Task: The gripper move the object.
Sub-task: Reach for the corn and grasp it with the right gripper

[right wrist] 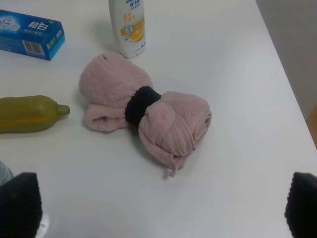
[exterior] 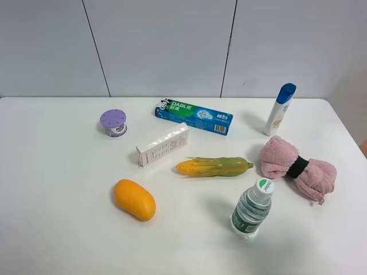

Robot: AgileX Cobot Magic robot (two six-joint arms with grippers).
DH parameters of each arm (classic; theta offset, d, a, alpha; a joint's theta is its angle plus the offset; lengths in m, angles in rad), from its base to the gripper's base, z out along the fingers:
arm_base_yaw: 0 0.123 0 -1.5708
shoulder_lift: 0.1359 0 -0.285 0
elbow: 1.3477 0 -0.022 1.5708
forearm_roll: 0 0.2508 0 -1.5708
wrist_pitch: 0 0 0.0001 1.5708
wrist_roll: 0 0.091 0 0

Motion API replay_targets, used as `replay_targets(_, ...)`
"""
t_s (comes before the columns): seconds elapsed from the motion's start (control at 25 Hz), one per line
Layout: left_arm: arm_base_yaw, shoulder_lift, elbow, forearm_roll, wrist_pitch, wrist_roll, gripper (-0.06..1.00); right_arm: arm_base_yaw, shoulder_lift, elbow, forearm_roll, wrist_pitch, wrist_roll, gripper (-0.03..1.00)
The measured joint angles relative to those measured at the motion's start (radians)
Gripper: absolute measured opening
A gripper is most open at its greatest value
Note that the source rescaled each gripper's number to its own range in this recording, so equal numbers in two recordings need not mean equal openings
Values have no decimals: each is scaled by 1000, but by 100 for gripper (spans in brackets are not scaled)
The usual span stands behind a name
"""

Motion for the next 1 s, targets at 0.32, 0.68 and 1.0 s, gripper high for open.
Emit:
replay_targets(0.32, 0, 0, 0, 0, 0, 0, 100, 0, 0, 0, 0, 0, 0, 100)
replay_targets(0.68, 0, 0, 0, 0, 0, 0, 100, 0, 0, 0, 0, 0, 0, 100)
replay_targets(1.0, 0, 0, 0, 0, 0, 0, 100, 0, 0, 0, 0, 0, 0, 100)
